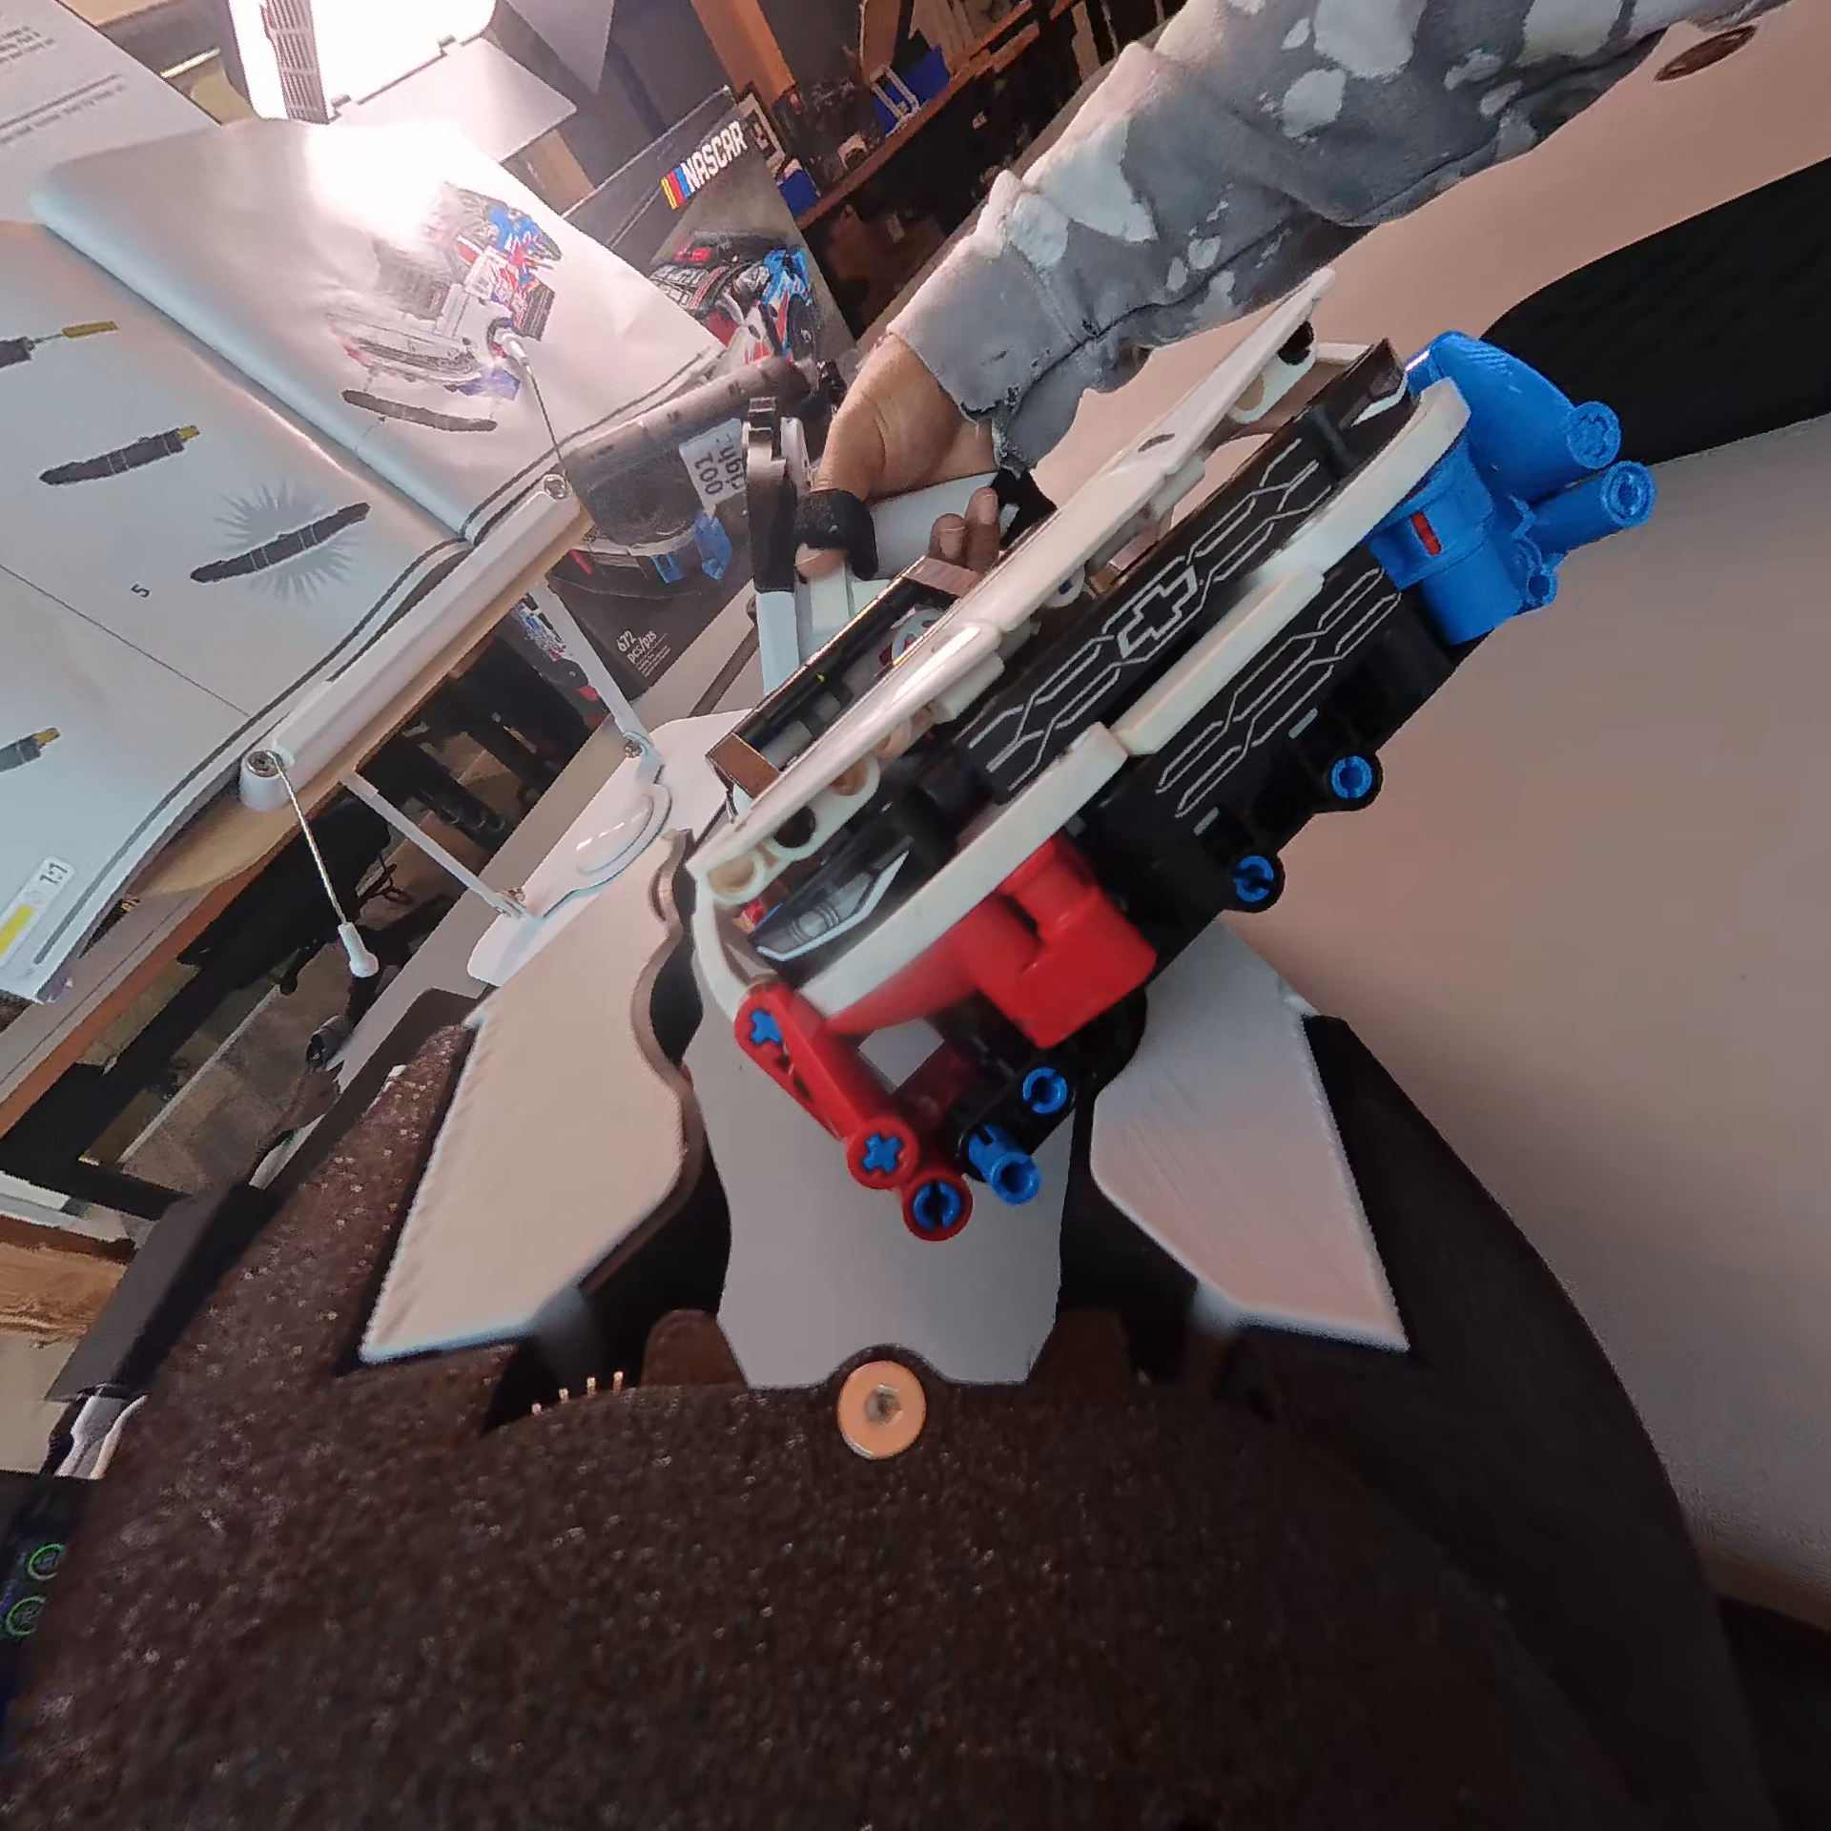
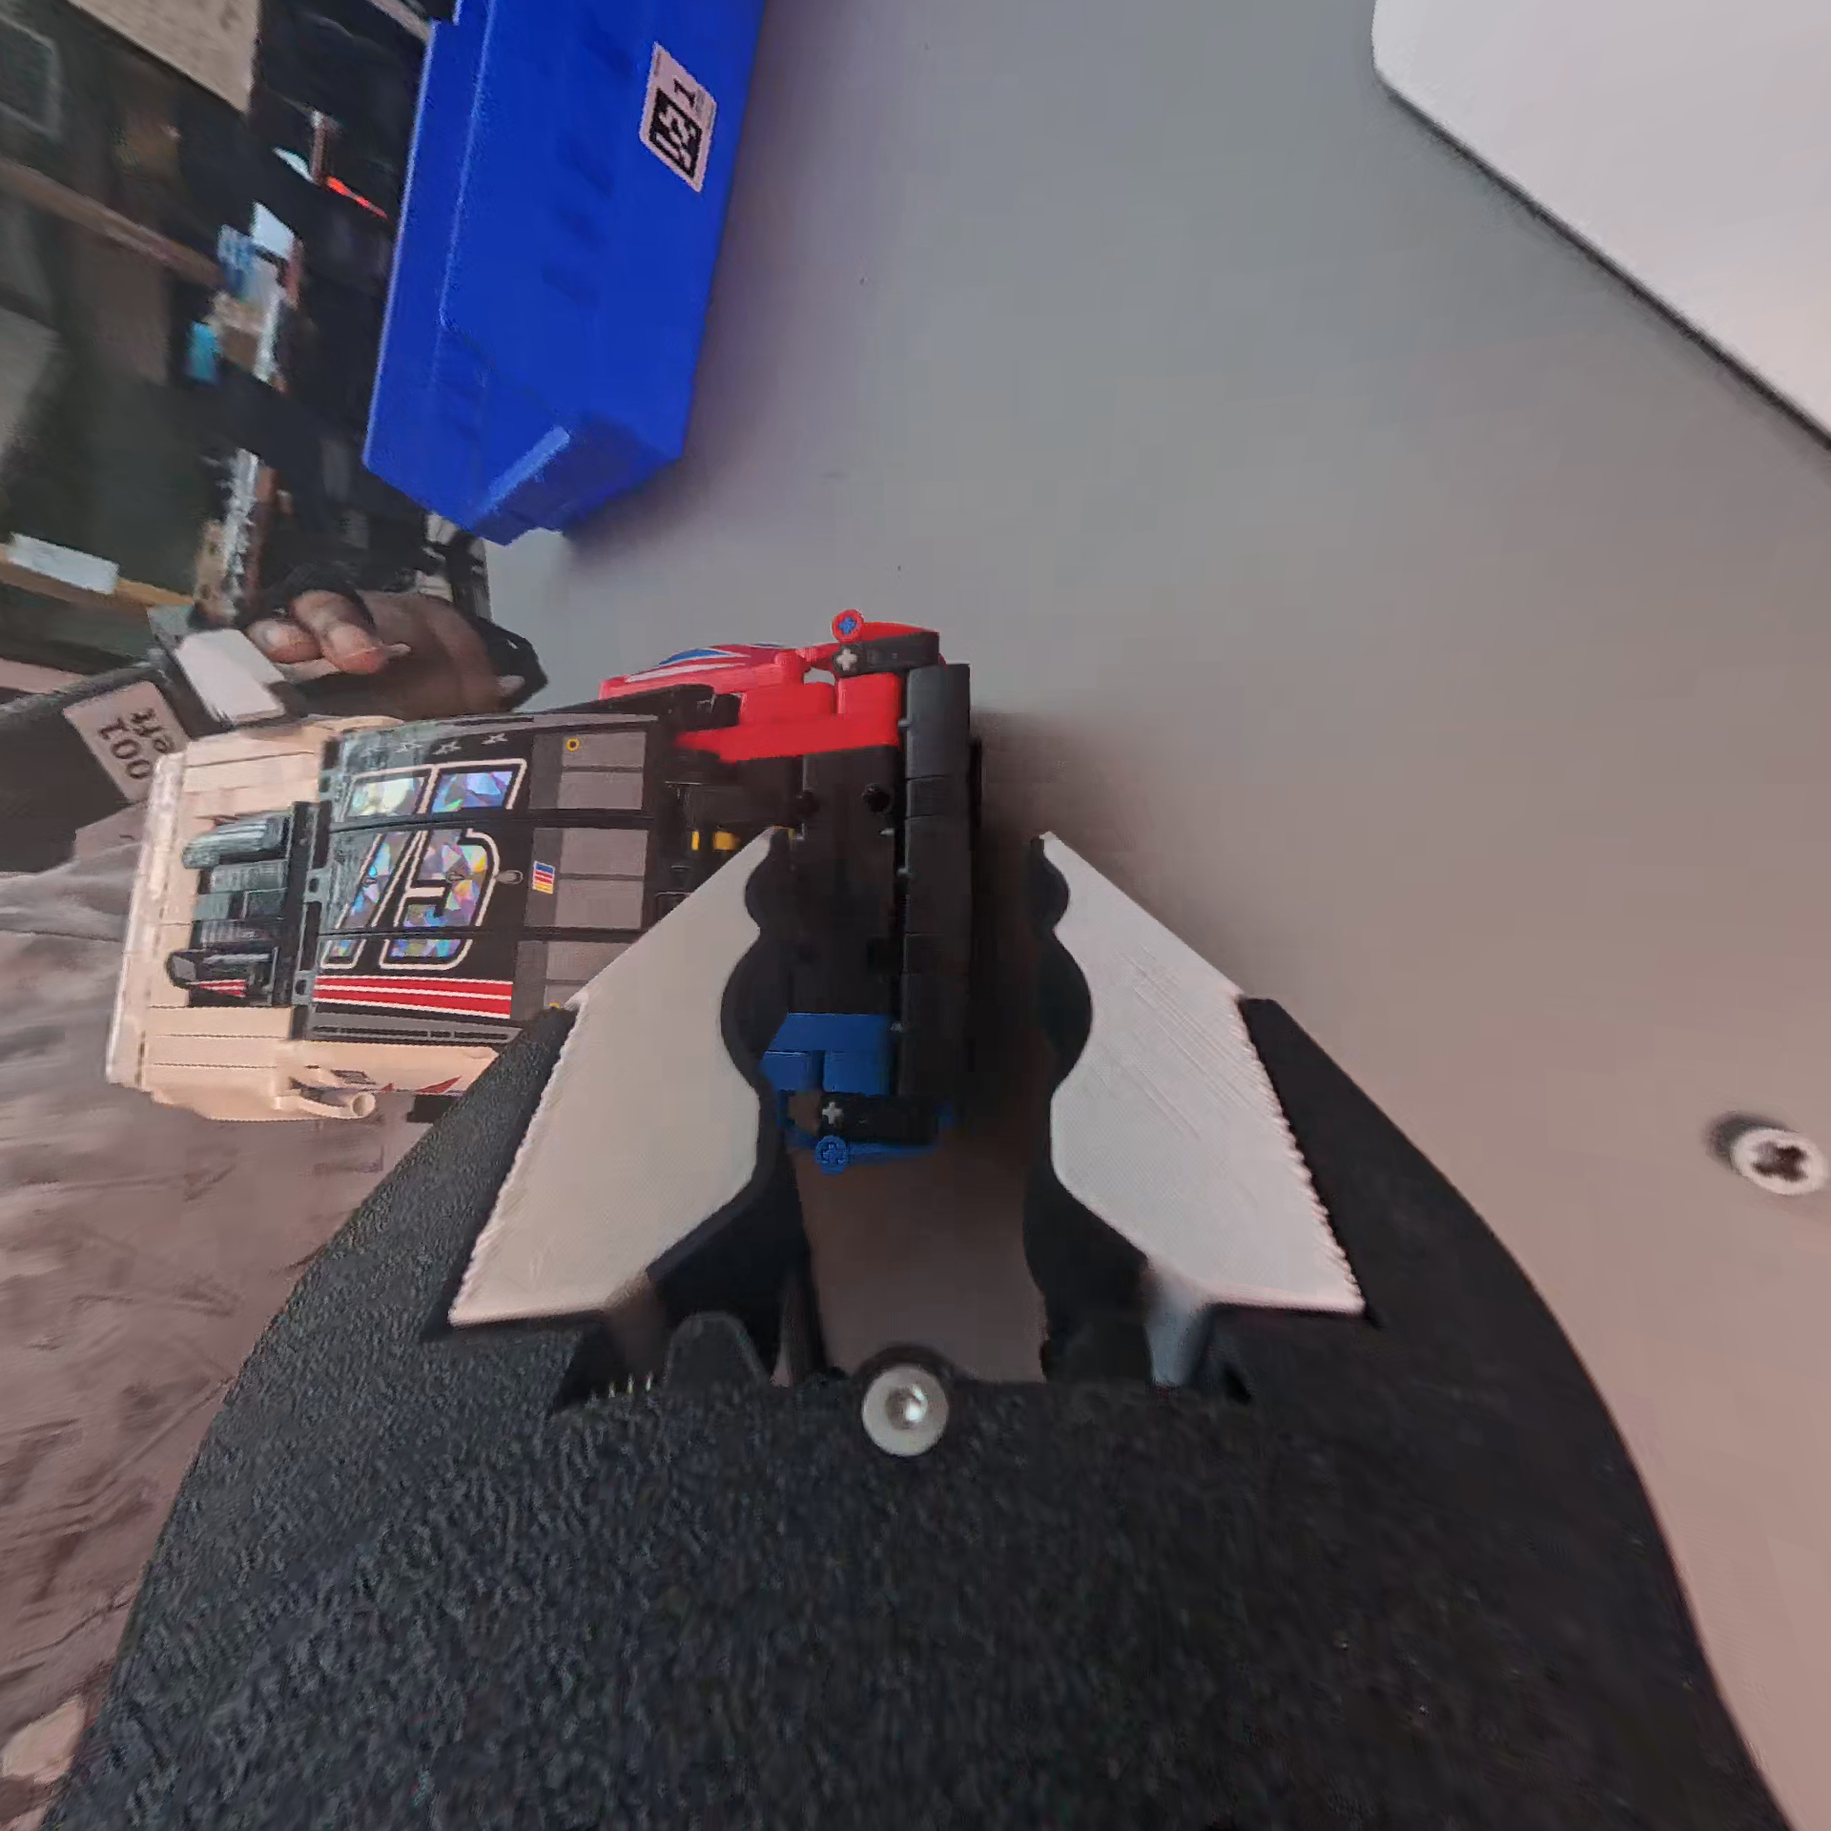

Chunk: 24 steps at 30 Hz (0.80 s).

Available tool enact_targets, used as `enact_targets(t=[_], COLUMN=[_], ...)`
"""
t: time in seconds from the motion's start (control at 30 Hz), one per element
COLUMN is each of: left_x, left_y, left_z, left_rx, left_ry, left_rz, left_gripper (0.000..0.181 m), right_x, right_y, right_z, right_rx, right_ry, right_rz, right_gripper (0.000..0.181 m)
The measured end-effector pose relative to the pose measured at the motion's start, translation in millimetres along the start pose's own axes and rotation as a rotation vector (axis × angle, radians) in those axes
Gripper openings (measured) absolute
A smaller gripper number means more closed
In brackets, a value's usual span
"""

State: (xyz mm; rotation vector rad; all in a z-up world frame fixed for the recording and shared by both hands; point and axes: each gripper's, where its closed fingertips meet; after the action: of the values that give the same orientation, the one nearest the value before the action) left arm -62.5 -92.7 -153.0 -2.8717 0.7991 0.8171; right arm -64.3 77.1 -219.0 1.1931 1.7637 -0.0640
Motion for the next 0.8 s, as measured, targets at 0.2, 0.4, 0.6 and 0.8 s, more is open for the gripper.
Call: enact_targets(t=[0.2, 0.4, 0.6, 0.8], left_x=[-2, -3, 1, -2], left_y=[6, 5, 3, 5], left_z=[1, -3, -8, -10], left_rx=[0.010, 0.023, 0.029, 0.027], left_ry=[0.013, 0.051, 0.053, 0.060], left_rz=[0.001, 0.001, 0.011, 0.017], left_gripper=[0.079, 0.078, 0.078, 0.078], right_x=[-4, -2, -6, -7], right_y=[-12, -13, -16, 3], right_z=[4, -5, -5, -22], right_rx=[-0.018, -0.010, -0.061, 0.048], right_ry=[-0.027, 0.418, 0.719, 0.600], right_rz=[-0.067, 0.191, 0.395, 0.367], right_gripper=[0.023, 0.003, 0.001, 0.012])
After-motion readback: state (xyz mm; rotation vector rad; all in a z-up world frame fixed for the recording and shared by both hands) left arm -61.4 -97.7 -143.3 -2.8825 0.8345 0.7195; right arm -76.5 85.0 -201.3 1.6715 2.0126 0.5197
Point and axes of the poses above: each gripper's, where its closed fingertips meet, y back along the fingers, z out of its underside, x = y × z across the jaws, and after that the axes turned 8 degrees about x, right-handed
